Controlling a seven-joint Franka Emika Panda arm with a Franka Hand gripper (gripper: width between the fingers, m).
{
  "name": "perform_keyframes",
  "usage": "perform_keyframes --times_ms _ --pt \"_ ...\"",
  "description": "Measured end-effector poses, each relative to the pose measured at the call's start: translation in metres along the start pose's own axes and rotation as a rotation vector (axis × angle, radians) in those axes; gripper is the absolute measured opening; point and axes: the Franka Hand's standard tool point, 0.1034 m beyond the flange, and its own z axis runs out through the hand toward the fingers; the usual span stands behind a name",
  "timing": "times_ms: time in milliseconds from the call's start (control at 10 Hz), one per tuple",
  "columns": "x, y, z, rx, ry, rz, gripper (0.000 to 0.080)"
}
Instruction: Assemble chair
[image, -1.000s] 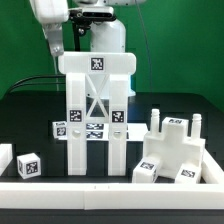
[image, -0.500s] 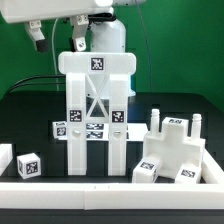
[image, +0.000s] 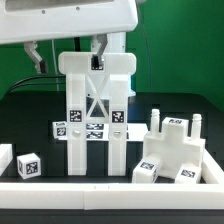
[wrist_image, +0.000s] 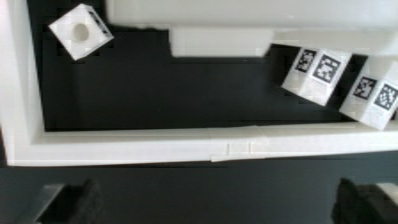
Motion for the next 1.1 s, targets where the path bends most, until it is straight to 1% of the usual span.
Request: perform_keyframes --times_ms 100,200,300,400,500,600,700,800,900,1000,1100 --pt "-0.002 -0.001 0.002 0.004 -0.013 0.005 0.0648" --pt "-0.003 -0.003 0.003 0.015 -0.042 0.013 0.0648" --pt "0.001 -0.004 0.006 0.024 -0.084 0.049 0.0648" --pt "0.005 -0.007 0.008 0.040 -0.155 0.072 0.0648" --pt "0.008 -0.009 0.007 0.063 -0.274 0.084 0.0648" --pt "0.018 -0.011 0.008 0.076 -0.343 0.081 0.0648" --pt "0.017 -0.013 0.010 0.083 -0.373 0.072 0.0648" --pt "0.006 -0.017 0.011 0.107 -0.465 0.074 0.0648" --pt "0.006 -0.018 0.014 0.121 -0.530 0.070 0.0648" --pt "0.001 -0.016 0.018 0.122 -0.604 0.065 0.0648" --pt "-0.006 -0.010 0.026 0.109 -0.719 0.063 0.0648"
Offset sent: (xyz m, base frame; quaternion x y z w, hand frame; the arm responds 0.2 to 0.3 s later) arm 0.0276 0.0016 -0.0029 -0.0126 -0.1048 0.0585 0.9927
